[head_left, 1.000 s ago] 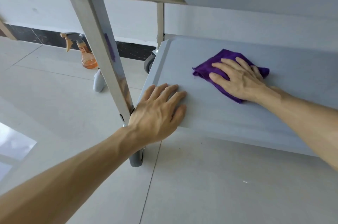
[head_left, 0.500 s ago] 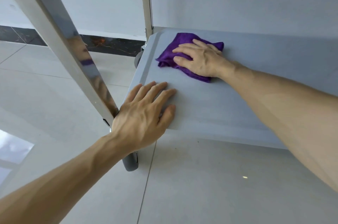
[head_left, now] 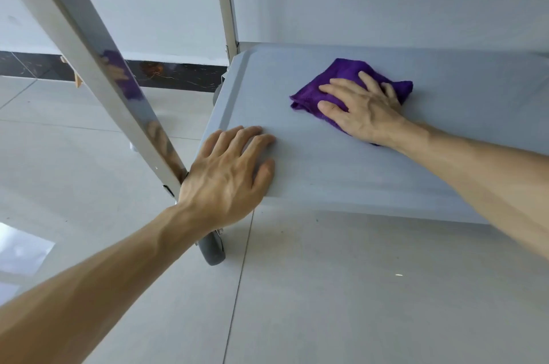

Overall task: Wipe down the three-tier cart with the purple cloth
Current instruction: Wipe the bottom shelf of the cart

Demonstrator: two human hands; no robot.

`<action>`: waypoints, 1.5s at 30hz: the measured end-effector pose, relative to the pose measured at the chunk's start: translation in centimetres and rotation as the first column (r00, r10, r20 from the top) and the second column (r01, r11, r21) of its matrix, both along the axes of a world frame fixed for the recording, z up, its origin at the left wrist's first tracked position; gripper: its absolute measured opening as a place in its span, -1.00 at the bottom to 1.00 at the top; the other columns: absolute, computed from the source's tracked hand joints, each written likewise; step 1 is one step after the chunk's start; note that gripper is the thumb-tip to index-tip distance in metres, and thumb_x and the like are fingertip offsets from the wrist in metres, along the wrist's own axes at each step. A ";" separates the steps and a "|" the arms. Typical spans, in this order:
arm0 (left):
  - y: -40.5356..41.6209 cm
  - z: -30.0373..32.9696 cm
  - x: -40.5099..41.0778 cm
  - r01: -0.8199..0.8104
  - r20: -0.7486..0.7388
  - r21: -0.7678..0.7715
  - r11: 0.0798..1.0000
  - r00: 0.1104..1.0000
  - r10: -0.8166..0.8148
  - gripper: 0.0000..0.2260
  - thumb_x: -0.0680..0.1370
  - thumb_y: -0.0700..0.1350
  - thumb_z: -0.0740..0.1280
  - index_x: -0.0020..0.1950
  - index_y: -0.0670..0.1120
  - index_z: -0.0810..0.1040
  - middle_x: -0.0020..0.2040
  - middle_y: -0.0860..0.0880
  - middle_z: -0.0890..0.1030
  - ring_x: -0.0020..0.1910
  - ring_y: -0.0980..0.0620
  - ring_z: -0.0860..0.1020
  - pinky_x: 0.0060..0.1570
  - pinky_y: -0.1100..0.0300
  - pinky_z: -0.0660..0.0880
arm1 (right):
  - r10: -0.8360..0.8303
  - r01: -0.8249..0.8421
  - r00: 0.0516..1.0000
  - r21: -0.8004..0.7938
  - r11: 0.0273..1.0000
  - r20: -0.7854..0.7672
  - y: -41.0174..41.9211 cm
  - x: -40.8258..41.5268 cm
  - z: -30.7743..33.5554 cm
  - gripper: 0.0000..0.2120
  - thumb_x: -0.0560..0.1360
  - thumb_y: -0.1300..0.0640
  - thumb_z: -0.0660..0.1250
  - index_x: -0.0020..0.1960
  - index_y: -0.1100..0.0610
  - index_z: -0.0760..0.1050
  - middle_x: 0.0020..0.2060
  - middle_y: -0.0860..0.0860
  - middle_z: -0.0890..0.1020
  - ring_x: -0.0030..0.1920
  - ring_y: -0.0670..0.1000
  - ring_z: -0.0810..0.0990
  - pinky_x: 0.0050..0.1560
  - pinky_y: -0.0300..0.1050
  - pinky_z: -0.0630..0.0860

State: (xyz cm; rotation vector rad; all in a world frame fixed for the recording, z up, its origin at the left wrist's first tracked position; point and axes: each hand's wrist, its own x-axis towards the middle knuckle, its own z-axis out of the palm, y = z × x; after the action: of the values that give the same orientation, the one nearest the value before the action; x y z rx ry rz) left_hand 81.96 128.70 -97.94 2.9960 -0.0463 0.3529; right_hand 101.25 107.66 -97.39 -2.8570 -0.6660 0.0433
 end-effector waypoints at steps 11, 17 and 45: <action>0.1 0.0 0.1 0.012 -0.030 0.010 1.000 0.999 -0.011 -0.63 0.65 0.10 0.02 0.44 0.09 0.31 0.45 0.10 0.35 0.45 0.05 0.24 0.46 0.09 0.09 | 0.404 -0.404 0.915 0.063 0.912 0.024 -6.8 -12.3 1.3 -0.43 0.49 -0.43 -0.01 0.45 -0.30 0.27 0.49 -0.32 0.23 0.58 -0.05 -0.04 0.53 0.17 -0.03; 0.2 0.2 0.0 0.040 -0.057 0.039 0.998 0.998 -0.038 -0.52 0.61 0.15 -0.09 0.46 0.05 0.31 0.46 0.06 0.35 0.45 0.00 0.26 0.46 0.03 0.14 | 0.329 -0.317 0.934 -0.101 0.943 0.143 -3.5 -16.1 0.2 -0.35 0.55 -0.28 0.16 0.57 -0.14 0.08 0.56 -0.20 0.13 0.58 0.14 -0.07 0.50 0.24 -0.04; -9.1 1.3 4.4 0.142 -0.099 -0.107 0.984 0.983 -0.152 -0.62 0.63 0.09 0.13 0.42 0.02 0.37 0.46 -0.03 0.33 0.43 -0.07 0.29 0.44 0.02 0.13 | 0.315 -0.275 0.889 -0.163 0.948 0.333 -15.8 -14.5 -0.3 -0.38 0.47 -0.14 0.36 0.48 0.04 0.38 0.47 -0.07 0.40 0.47 0.22 0.31 0.36 0.26 0.32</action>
State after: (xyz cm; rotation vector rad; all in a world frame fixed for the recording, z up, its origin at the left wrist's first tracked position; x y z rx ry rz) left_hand 86.33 119.59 -96.62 2.8853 -0.2317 0.1739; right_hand 86.80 91.82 -97.74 -2.8646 -1.2039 -0.4134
